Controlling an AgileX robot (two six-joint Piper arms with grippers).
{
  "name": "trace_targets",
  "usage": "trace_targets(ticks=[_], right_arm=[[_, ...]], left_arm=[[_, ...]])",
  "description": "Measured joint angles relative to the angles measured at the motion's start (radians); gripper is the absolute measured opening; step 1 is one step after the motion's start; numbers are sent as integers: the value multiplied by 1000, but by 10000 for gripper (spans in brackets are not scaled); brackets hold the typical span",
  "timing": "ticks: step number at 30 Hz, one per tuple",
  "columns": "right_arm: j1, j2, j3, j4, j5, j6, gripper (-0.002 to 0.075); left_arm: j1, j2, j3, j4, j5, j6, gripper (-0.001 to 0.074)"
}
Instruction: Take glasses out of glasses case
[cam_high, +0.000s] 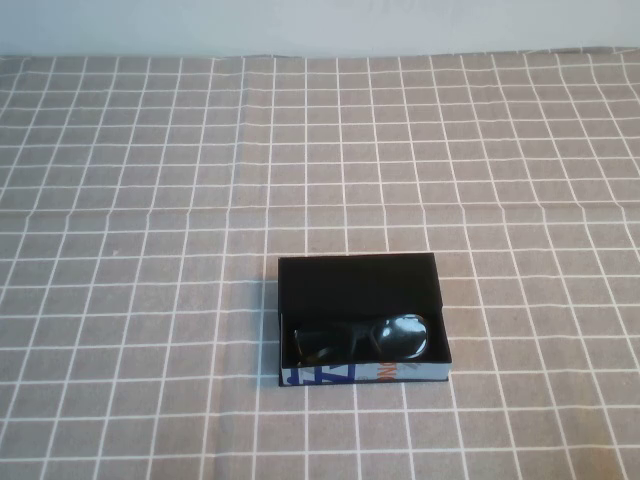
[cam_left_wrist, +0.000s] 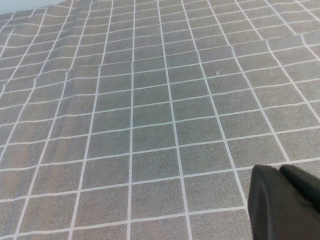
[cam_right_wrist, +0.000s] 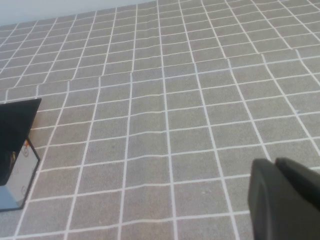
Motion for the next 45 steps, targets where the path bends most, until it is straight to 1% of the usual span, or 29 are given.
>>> trace_targets(ticks=[21,25,34,36,39,41,43,45], right_arm=[[0,0,0,4,0,0,-18],[0,0,0,52,0,0,-18],[0,0,0,282,0,0,-18],[0,0,0,393,0,0,-18],[0,0,0,653,-4,2,-18],[0,0,0,788,-12,4,-18],[0,0,0,853,-24,4,-18],[0,0,0,864,-25,4,-18]], left_arm=[[0,0,0,0,0,0,-4],[0,0,0,0,0,0,-4],[0,0,0,0,0,0,-4],[0,0,0,0,0,0,-4],[0,0,0,0,0,0,-4],[0,0,0,0,0,0,-4],[0,0,0,0,0,0,-4],[0,0,0,0,0,0,-4]])
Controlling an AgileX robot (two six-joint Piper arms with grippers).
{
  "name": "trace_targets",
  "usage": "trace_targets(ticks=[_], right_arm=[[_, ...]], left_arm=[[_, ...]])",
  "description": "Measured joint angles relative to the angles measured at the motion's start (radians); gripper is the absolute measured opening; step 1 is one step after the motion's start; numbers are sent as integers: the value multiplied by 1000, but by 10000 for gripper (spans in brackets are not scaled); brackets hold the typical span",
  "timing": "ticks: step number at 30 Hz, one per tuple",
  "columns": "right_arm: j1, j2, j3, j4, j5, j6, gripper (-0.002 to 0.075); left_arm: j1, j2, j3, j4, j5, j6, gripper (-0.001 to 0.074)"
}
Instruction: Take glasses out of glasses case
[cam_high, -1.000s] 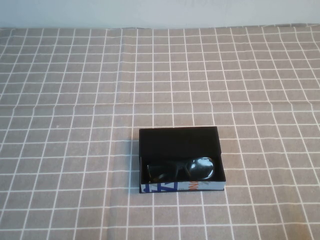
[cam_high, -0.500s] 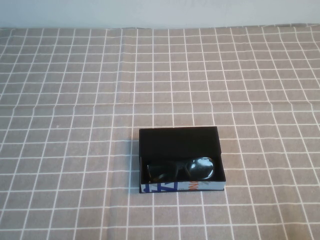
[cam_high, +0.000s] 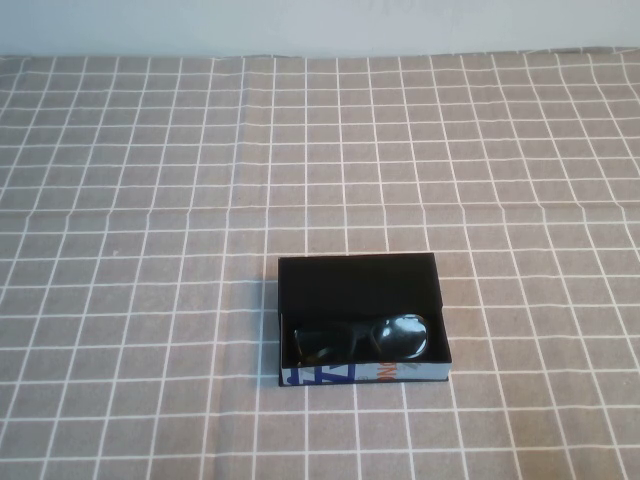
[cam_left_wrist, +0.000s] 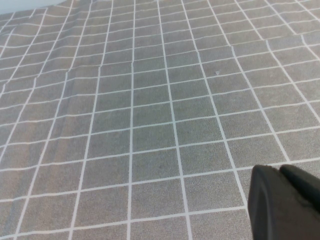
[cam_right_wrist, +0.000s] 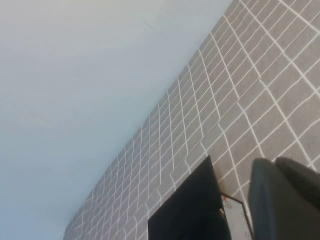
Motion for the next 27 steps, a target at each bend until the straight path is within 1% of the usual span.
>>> trace_targets(ticks=[5,10,13,16,19,24,27], right_arm=[[0,0,0,22,-2,-18,-18],[0,0,-14,24,75,-191,-18],[0,37,-95,-13,135,-279,-18],[0,148,-220,-88,192,-363,-18],[0,298,-390,-141,295,-538,-18],[0,595,-674,-165,530,-947,-18],[0,763,-820,-174,646,-1069,-18]], left_arm=[[0,0,0,0,0,0,-4],[0,0,0,0,0,0,-4],[0,0,0,0,0,0,-4],[0,0,0,0,0,0,-4],[0,0,0,0,0,0,-4],[0,0,0,0,0,0,-4],[0,0,0,0,0,0,-4]])
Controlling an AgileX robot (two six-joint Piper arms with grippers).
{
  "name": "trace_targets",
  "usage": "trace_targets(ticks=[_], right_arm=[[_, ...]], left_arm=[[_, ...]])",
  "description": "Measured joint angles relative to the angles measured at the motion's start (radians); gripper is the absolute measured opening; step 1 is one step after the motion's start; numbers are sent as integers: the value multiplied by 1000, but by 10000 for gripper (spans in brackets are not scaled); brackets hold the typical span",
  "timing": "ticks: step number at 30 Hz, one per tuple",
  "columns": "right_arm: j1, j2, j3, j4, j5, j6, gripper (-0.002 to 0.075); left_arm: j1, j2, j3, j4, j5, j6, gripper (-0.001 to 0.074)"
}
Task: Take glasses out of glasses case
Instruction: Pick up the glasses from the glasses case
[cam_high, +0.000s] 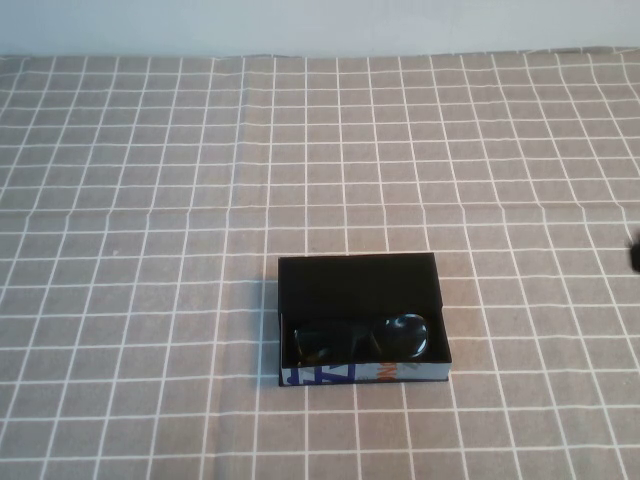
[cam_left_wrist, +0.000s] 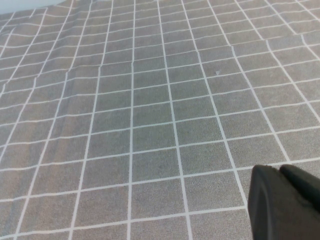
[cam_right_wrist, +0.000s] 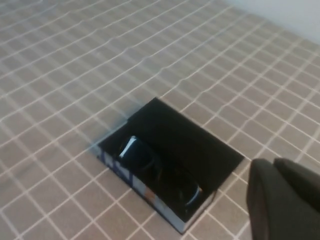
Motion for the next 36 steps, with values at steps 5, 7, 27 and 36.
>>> trace_targets(ticks=[5,7,27,36], right_arm=[[64,269,-230,-38,127,-74,-18],[123,365,-313,-98,150,-90,-18],[634,1008,-674,-721,134,95,-14],[663,1122,-676,-710,59,163,244]], left_arm=[[0,0,0,0,0,0,-4],[0,0,0,0,0,0,-4],[0,0,0,0,0,0,-4],[0,0,0,0,0,0,-4]])
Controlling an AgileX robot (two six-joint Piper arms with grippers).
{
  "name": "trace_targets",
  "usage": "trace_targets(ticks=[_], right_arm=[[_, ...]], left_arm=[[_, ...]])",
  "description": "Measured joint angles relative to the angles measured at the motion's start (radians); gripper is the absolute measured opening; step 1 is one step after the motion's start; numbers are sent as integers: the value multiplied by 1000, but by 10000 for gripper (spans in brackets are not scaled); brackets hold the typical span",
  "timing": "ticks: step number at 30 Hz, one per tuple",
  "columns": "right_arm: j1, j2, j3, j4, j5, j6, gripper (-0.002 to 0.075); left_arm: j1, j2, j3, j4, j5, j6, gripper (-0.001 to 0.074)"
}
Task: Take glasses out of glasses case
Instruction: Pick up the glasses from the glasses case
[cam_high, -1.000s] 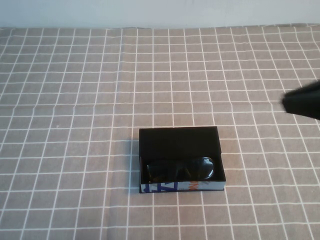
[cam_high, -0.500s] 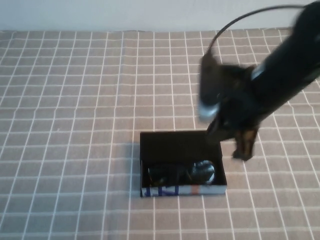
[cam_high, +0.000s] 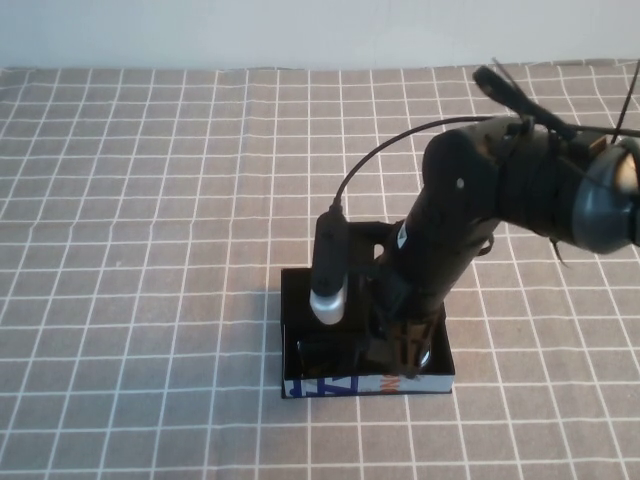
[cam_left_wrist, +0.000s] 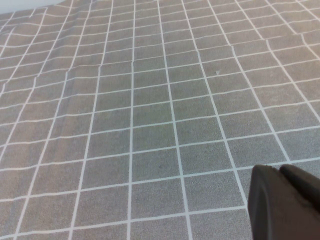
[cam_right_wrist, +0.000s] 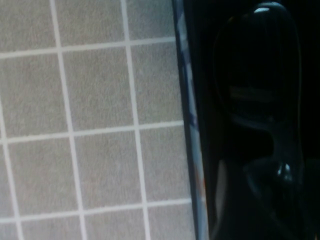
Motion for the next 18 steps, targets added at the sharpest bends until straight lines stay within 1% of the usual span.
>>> trace_targets(ticks=[1,4,18], right_arm=[[0,4,0,2,-8,2,265],[0,18,-2,4,-27,4,286],[2,88,-9,7,-90,4,286]], left_arm=[[0,0,0,0,0,0,-4],[0,0,0,0,0,0,-4],[0,0,0,0,0,0,-4]])
